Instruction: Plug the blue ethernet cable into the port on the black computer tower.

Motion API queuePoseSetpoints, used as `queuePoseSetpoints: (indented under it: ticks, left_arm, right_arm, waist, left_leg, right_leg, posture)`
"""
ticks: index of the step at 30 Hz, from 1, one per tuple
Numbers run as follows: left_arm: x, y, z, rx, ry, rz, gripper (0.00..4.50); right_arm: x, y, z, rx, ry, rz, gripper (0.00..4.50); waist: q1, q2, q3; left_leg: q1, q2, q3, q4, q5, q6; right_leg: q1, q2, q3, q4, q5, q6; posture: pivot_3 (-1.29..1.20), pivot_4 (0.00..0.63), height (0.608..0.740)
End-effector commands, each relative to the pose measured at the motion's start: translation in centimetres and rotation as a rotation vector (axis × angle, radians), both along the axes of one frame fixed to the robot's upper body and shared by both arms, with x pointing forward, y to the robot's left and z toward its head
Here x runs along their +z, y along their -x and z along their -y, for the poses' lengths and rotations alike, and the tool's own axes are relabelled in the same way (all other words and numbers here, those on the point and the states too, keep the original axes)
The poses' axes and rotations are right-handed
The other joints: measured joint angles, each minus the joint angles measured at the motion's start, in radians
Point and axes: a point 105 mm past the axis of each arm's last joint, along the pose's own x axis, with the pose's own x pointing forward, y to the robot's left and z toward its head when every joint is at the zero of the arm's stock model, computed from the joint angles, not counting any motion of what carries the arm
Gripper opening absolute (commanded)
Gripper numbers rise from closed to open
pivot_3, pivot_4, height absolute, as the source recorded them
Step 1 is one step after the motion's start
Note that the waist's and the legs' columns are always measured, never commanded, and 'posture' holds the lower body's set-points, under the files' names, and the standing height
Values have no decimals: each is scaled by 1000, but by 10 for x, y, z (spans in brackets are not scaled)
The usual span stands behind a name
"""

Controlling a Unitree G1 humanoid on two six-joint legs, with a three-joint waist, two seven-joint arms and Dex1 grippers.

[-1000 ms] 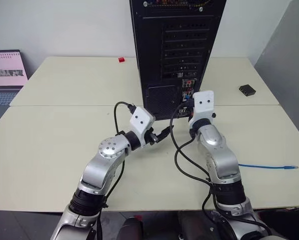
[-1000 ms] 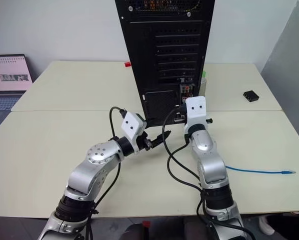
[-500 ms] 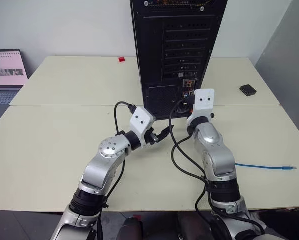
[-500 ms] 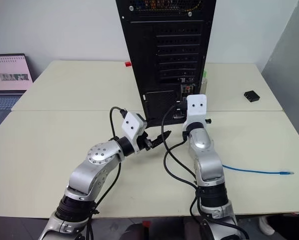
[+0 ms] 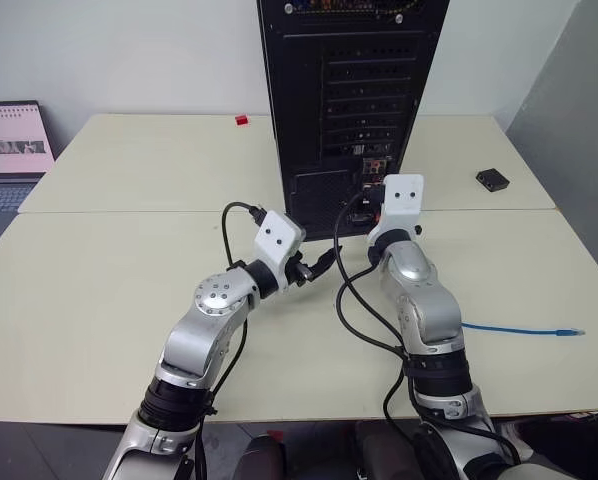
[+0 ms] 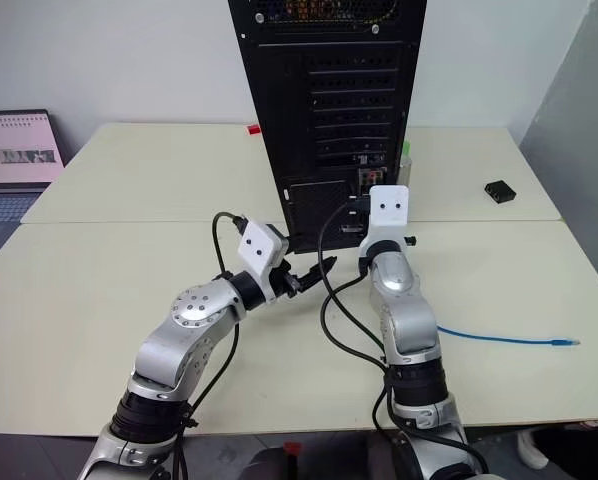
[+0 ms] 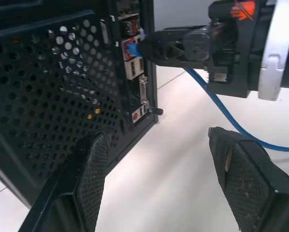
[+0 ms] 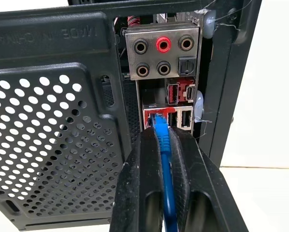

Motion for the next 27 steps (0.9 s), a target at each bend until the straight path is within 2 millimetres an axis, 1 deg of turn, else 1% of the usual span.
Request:
queuePoseSetpoints:
  ticks: [1,3,4,6,9,10,11,13,15,17,19,22,23,25,27]
  left_arm:
    - [7,-1,-3,9,12,31,3406]
    - [8,-3,-4,14,8,33,3413]
    - [8,-5,-5,19,5,37,3413]
    - [10,-9,-8,30,0,43,3413]
    - [13,-16,-16,48,-11,52,3413]
    - [13,-17,-18,49,-15,52,3413]
    - [14,-18,-21,50,-19,51,3413]
    - [14,-20,-25,48,-31,46,3413]
    - [15,-20,-29,29,-58,50,3413]
    - [15,-22,-34,19,-97,41,3413]
    - [16,-22,-37,10,-117,37,3413]
    - [28,-25,-50,4,-172,68,3413]
    - [33,-26,-55,5,-170,78,3413]
    - [39,-28,-61,14,-148,82,3413]
    - [45,-28,-67,8,-175,97,3413]
  right_arm:
    - [5,-1,-5,38,21,25,0]
    - [2,2,-2,40,33,21,684]
    - [0,4,0,41,39,19,762]
    - [-2,7,4,48,57,18,1213]
    - [-6,15,14,50,79,14,1730]
    - [-7,18,17,50,83,13,1990]
    - [-7,22,20,51,90,12,2111]
    - [-7,29,25,58,106,16,2616]
    - [-4,37,30,72,118,25,3137]
    - [3,46,37,104,148,46,3467]
    - [7,52,41,121,167,55,3819]
    - [20,76,49,328,230,76,4461]
    - [23,83,50,387,254,75,4461]
    - [25,87,53,427,284,67,4461]
    - [32,87,69,424,317,71,4461]
  waist:
    - [-1,0,0]
    - [-1,0,0]
    - [1,0,0]
    - [3,0,0]
    - [5,0,0]
    - [6,0,0]
    - [8,0,0]
    - [10,0,0]
    - [10,0,0]
    - [9,0,0]
    - [9,0,0]
    - [9,0,1]
    - [9,0,1]
    - [10,0,1]
    - [11,-1,1]
  left_leg:
    - [0,0,0,0,0,0]
    - [0,0,0,0,0,0]
    - [0,0,0,0,0,0]
    - [-1,0,-1,0,0,0]
    - [-3,0,-1,-1,0,0]
    - [-5,0,0,-2,0,0]
    - [-5,0,0,-2,0,0]
    - [-7,-1,0,-2,0,-1]
    - [-6,-1,0,-2,0,0]
    - [-6,-1,0,-1,0,0]
    - [-5,-1,-1,-1,0,0]
    - [-5,-1,-1,-1,0,0]
    - [-5,-1,0,-1,0,0]
    - [-5,-1,0,-1,0,0]
    - [-5,-1,-1,-1,0,0]
  right_leg:
    - [0,0,0,0,0,0]
    - [0,0,0,0,0,0]
    - [0,0,0,0,0,0]
    - [0,0,-1,0,0,0]
    - [-2,0,-1,-1,0,0]
    - [-3,-1,-1,-1,0,0]
    - [-4,-1,-1,-2,0,0]
    - [-6,-2,-1,-1,0,0]
    - [-5,-2,0,-1,0,0]
    - [-5,-1,-1,-1,0,0]
    - [-5,-1,-1,0,0,0]
    - [-4,0,-1,-1,0,0]
    - [-4,0,-1,-1,0,0]
    - [-4,-1,-1,-2,0,0]
    - [-4,-1,-2,-2,0,0]
  posture:
    - [0,150,740]
    - [0,150,740]
    - [0,150,740]
    - [0,150,740]
    - [0,150,740]
    - [0,150,740]
    - [0,150,740]
    - [0,150,740]
    - [0,150,740]
    - [0,150,740]
    - [0,150,740]
    - [0,150,740]
    - [0,150,740]
    - [0,150,740]
    - [0,150,740]
